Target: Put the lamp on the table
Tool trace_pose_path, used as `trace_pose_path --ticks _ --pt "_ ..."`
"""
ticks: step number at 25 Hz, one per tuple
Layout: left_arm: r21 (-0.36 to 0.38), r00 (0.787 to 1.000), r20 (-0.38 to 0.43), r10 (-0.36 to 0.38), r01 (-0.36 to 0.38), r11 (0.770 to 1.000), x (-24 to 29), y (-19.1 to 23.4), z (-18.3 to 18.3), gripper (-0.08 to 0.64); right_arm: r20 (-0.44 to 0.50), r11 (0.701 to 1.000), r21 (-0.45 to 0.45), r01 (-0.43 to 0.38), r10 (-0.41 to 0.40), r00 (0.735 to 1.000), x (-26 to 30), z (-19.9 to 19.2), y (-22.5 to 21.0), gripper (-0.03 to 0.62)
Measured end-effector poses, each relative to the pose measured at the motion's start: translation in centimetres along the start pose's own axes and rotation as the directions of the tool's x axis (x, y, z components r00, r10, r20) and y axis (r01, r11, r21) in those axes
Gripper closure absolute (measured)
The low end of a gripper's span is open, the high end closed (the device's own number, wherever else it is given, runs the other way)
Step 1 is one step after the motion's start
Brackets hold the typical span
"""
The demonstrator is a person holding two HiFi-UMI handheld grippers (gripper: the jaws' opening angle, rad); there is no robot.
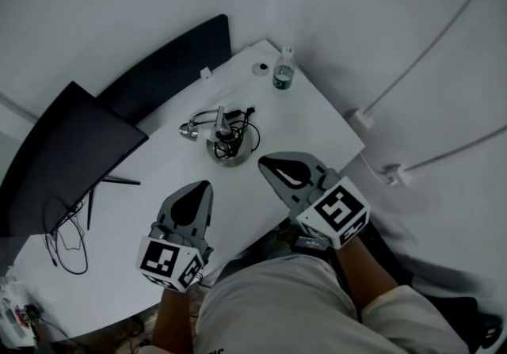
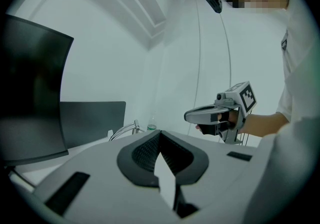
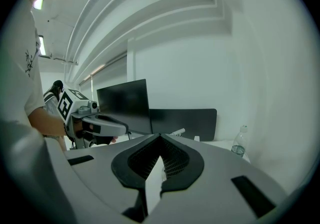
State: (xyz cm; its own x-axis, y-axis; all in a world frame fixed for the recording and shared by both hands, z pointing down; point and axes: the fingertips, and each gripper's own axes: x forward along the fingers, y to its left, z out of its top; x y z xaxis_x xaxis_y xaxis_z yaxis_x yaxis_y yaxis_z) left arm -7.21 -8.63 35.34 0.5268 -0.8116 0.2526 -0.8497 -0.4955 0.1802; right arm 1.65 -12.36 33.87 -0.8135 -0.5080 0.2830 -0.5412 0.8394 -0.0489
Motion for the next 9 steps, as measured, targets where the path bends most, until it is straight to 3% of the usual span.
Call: trace_pose_path --ticks 9 --pt "0.001 1.0 0.001 -0.014 0.014 1.0 0.41 -0.53 0.3 0.558 -0.001 1.0 -0.017 0.005 -0.005 1.0 -0.23 0.06 -0.22 0.563"
